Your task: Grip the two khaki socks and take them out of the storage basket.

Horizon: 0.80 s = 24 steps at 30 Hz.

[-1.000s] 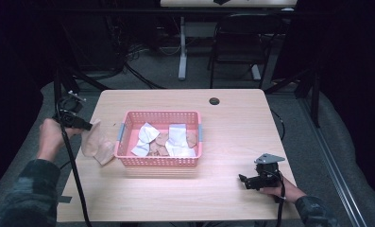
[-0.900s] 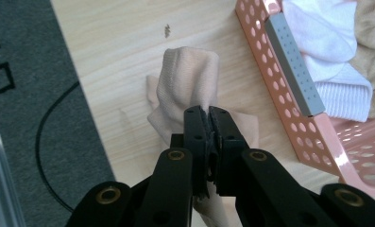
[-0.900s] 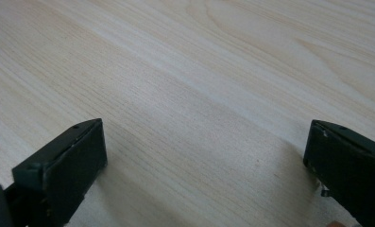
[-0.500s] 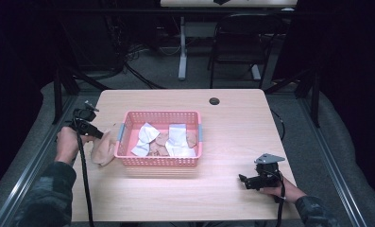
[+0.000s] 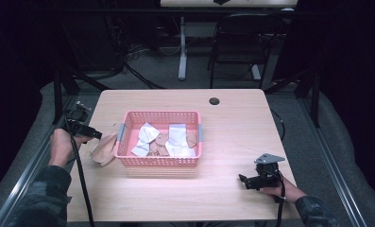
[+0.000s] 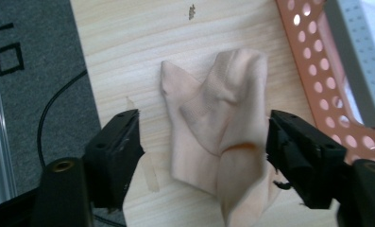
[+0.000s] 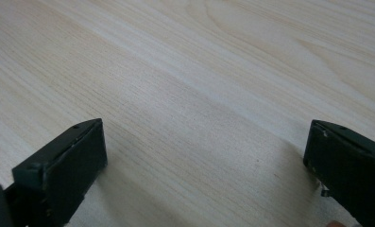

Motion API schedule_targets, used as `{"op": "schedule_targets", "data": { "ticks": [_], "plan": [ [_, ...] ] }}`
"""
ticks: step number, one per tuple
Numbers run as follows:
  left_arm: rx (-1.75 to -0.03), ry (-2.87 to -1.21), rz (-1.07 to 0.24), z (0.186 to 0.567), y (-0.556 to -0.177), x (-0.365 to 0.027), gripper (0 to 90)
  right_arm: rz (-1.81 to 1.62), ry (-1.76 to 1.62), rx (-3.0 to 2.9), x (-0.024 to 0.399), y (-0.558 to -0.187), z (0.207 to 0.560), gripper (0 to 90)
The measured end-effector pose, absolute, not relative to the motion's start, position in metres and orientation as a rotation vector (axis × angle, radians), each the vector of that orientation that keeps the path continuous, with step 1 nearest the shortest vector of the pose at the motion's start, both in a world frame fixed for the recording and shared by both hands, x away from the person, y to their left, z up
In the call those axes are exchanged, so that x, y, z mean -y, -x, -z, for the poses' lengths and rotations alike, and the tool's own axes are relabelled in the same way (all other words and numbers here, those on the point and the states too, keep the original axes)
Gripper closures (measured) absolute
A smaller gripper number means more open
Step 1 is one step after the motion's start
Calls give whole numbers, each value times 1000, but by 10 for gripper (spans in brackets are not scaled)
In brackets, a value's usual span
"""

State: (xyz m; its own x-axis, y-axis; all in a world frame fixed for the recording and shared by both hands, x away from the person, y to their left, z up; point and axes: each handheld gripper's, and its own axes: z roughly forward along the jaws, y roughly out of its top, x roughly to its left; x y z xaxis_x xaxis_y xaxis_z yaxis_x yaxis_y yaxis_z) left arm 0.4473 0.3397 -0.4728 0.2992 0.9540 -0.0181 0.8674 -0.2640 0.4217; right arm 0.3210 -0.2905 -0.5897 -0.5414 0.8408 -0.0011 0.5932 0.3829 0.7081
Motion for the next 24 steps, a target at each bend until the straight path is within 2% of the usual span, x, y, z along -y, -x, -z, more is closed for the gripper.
{"op": "schedule_targets", "data": {
  "ticks": [12, 18, 24],
  "plan": [
    [-1539, -2167, -445, 461, -394, -337, 155, -946, -1246, -2286, 290, -321, 590, 0],
    [-1536, -2155, -451, 480, -365, -333, 138, -955, -1249, -2281, 290, -321, 590, 0],
    [-1576, -2097, -466, 508, -343, -333, 68, -954, -1249, -2282, 290, -321, 590, 0]
  ]
}}
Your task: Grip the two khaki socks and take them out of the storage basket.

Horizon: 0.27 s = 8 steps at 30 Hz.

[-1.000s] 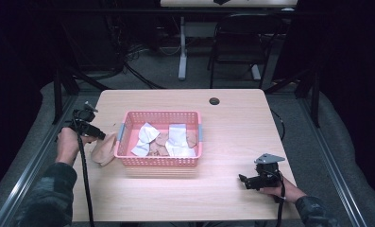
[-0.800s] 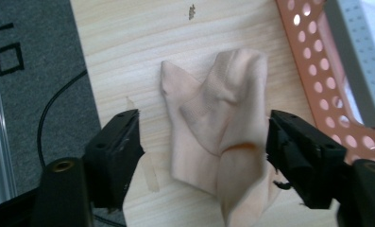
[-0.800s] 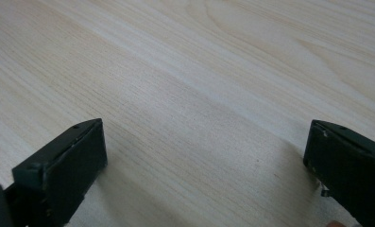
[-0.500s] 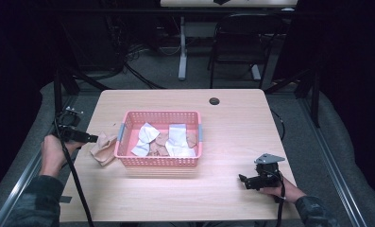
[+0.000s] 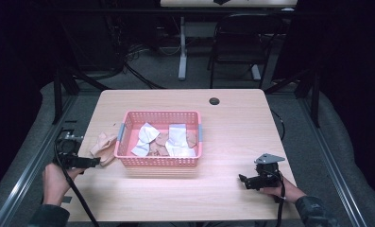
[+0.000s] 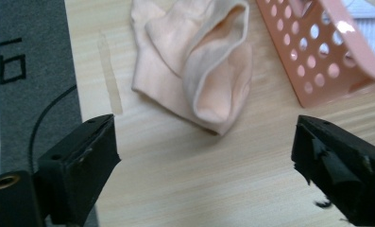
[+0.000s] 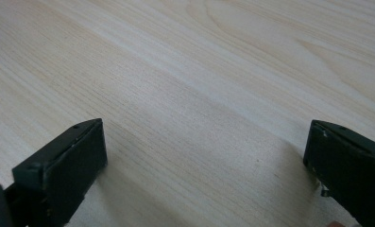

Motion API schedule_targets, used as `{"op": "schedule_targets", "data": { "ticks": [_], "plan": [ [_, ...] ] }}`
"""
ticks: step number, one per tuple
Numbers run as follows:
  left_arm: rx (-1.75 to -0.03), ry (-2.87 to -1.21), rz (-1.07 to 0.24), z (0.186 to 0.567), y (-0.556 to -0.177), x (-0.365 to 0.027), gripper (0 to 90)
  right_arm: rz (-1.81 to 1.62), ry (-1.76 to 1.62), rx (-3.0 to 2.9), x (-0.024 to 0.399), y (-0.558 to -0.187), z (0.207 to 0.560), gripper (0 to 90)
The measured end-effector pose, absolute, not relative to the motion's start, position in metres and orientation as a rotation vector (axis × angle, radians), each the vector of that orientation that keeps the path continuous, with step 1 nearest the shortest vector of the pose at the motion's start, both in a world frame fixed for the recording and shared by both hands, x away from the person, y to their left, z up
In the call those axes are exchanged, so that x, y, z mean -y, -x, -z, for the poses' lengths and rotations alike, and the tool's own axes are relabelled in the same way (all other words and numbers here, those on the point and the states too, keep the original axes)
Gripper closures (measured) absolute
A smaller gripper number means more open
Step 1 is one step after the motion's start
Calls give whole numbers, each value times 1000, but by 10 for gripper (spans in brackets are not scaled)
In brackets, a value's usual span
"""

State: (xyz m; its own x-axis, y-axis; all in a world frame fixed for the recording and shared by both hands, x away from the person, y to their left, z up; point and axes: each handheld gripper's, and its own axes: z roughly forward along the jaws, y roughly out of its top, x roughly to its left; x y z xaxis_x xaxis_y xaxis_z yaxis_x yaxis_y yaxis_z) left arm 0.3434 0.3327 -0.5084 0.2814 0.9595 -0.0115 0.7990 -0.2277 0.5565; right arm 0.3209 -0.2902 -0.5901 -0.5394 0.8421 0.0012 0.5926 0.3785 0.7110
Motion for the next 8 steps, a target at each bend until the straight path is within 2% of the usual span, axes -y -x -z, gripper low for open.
{"op": "schedule_targets", "data": {
  "ticks": [2, 3, 4, 6, 8],
  "plan": [
    [-1593, -2053, -479, 521, -337, -334, 50, -955, -1249, -2281, 290, -321, 590, 0],
    [-1609, -2090, -445, 530, -335, -333, 41, -955, -1249, -2282, 290, -321, 590, 0],
    [-1606, -2119, -446, 531, -335, -332, 1, -954, -1248, -2283, 290, -321, 590, 0],
    [-1594, -2091, -502, 529, -335, -333, 1, -947, -1246, -2287, 291, -321, 590, 0],
    [-1590, -2067, -504, 528, -335, -334, 1, -947, -1246, -2287, 291, -321, 590, 0]
  ]
}}
